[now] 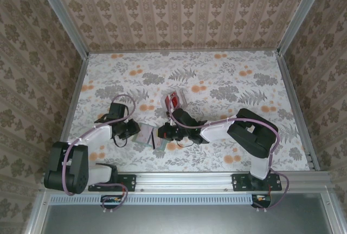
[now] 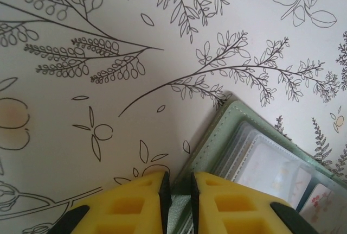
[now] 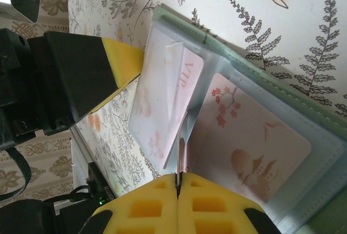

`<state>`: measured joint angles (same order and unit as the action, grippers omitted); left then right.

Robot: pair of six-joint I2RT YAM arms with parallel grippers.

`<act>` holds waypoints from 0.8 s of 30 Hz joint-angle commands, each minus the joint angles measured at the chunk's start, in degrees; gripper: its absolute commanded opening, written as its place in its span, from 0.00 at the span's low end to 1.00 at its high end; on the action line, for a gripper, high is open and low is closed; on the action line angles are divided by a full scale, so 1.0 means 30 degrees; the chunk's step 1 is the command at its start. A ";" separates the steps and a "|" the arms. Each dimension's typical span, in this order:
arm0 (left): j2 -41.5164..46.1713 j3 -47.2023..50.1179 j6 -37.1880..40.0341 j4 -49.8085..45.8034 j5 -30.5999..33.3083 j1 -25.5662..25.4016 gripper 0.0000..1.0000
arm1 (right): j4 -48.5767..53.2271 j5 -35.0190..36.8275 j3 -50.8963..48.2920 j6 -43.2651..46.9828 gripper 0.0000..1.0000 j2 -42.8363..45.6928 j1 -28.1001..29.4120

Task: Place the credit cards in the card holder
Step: Insert the credit card into the card slot.

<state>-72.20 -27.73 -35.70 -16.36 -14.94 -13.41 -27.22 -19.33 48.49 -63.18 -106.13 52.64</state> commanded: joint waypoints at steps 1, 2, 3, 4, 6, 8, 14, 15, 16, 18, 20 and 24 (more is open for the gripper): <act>0.0153 0.0854 0.0099 -0.1224 -0.0294 -0.0042 0.19 | -0.1151 0.0217 -0.0196 -0.0447 0.00 0.0306 -0.0072; 0.0232 0.0940 0.0012 -0.1183 -0.0296 -0.0038 0.18 | -0.1162 0.0258 -0.0233 -0.0515 0.00 0.0327 -0.0060; 0.0277 0.1045 -0.0091 -0.1171 -0.0294 -0.0035 0.17 | -0.1360 0.0208 -0.0256 -0.0644 0.00 0.0319 -0.0081; 0.0330 0.1141 -0.0194 -0.1089 -0.0297 -0.0040 0.17 | -0.1581 0.0195 -0.0346 -0.0760 0.00 0.0377 -0.0086; 0.0475 0.1380 -0.0464 -0.0947 -0.0378 -0.0042 0.16 | -0.1585 0.0212 -0.0394 -0.0760 0.00 0.0604 -0.0054; 0.0656 0.1685 -0.0817 -0.0628 -0.0511 -0.0042 0.15 | -0.1336 0.0431 -0.0475 -0.0635 0.00 0.0900 -0.0063; 0.0928 0.1858 -0.1012 -0.0624 -0.0557 -0.0097 0.13 | -0.1369 0.0401 -0.0606 -0.0540 0.00 0.1283 -0.0083; 0.0924 0.1859 -0.1019 -0.0633 -0.0534 -0.0101 0.13 | -0.1292 0.0435 -0.0607 -0.0489 0.00 0.1345 -0.0078; 0.0909 0.1858 -0.0997 -0.0617 -0.0528 -0.0092 0.13 | -0.1070 0.0485 -0.0551 -0.0386 0.00 0.1362 -0.0078; 0.0894 0.1858 -0.1010 -0.0588 -0.0528 -0.0129 0.13 | -0.0861 0.0676 -0.0493 -0.0368 0.00 0.1054 -0.0129; 0.0865 0.1858 -0.0965 -0.0620 -0.0528 -0.0128 0.13 | -0.1695 0.0589 -0.0604 -0.0825 0.00 0.0357 -0.0228; 0.0979 0.1844 -0.0984 -0.0750 -0.0528 -0.0130 0.13 | -0.2488 0.0808 -0.0586 -0.1240 0.00 -0.0641 -0.0259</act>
<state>-69.12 -24.27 -37.71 -13.19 -14.76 -13.41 -31.94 -18.35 47.13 -65.23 -105.67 52.16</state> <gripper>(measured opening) 0.130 0.043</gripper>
